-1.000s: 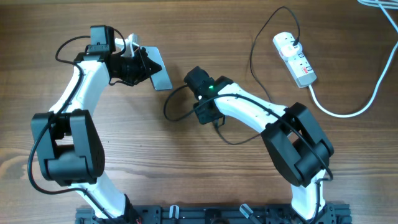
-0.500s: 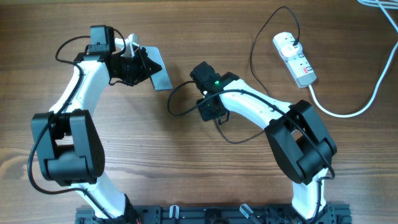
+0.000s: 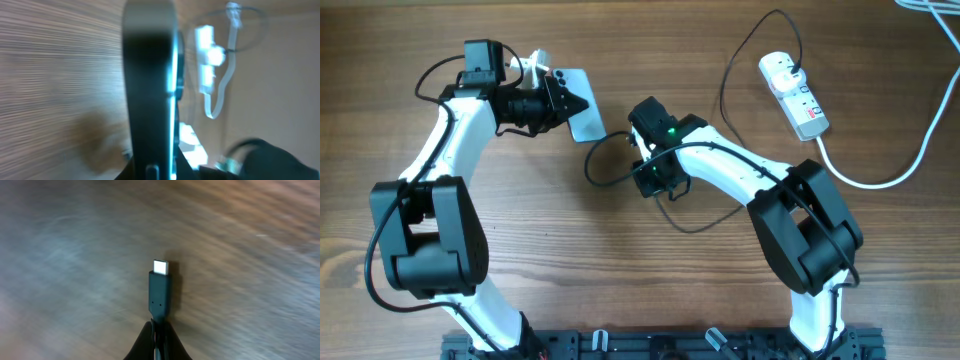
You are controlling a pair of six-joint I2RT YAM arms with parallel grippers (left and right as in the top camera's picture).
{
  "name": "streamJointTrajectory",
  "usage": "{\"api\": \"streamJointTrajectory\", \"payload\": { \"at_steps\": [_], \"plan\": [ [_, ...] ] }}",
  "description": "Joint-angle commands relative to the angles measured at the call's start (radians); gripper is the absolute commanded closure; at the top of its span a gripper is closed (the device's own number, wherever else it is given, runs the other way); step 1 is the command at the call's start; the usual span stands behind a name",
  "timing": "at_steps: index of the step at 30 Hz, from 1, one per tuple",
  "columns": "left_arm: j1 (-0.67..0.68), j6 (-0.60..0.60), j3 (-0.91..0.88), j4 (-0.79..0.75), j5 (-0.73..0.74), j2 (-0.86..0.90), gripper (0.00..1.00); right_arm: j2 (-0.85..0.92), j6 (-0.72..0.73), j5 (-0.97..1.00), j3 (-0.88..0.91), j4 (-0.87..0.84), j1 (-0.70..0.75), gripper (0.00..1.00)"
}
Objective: Plug charger to phone and switch on socket
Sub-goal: 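Carry the cable end with the right gripper toward the phone's bottom edge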
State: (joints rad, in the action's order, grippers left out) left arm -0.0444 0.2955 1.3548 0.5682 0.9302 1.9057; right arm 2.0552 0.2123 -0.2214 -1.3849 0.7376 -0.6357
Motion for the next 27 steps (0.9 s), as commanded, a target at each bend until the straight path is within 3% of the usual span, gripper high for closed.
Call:
{"api": "streamJointTrajectory", "payload": {
  "at_steps": [1,8,15,21,27],
  "plan": [
    [-0.015,-0.019,0.005,-0.01,0.254,-0.002,0.96,-0.14,-0.096,-0.235,-0.014,0.013,0.013,0.96],
    [-0.026,-0.019,0.005,-0.021,0.391,-0.002,0.96,-0.322,-0.101,-0.389,-0.014,0.008,0.029,0.96],
    [-0.025,-0.019,0.005,-0.116,0.505,-0.002,0.96,-0.344,-0.088,-0.535,-0.014,0.006,0.028,0.96],
    [-0.022,0.061,0.005,-0.135,0.468,-0.002,0.96,-0.344,0.023,-0.529,-0.014,-0.089,0.027,0.96],
    [-0.003,0.065,0.005,-0.135,0.468,-0.002,0.96,-0.344,0.077,-0.431,-0.014,-0.102,0.027,0.96]
  ]
}}
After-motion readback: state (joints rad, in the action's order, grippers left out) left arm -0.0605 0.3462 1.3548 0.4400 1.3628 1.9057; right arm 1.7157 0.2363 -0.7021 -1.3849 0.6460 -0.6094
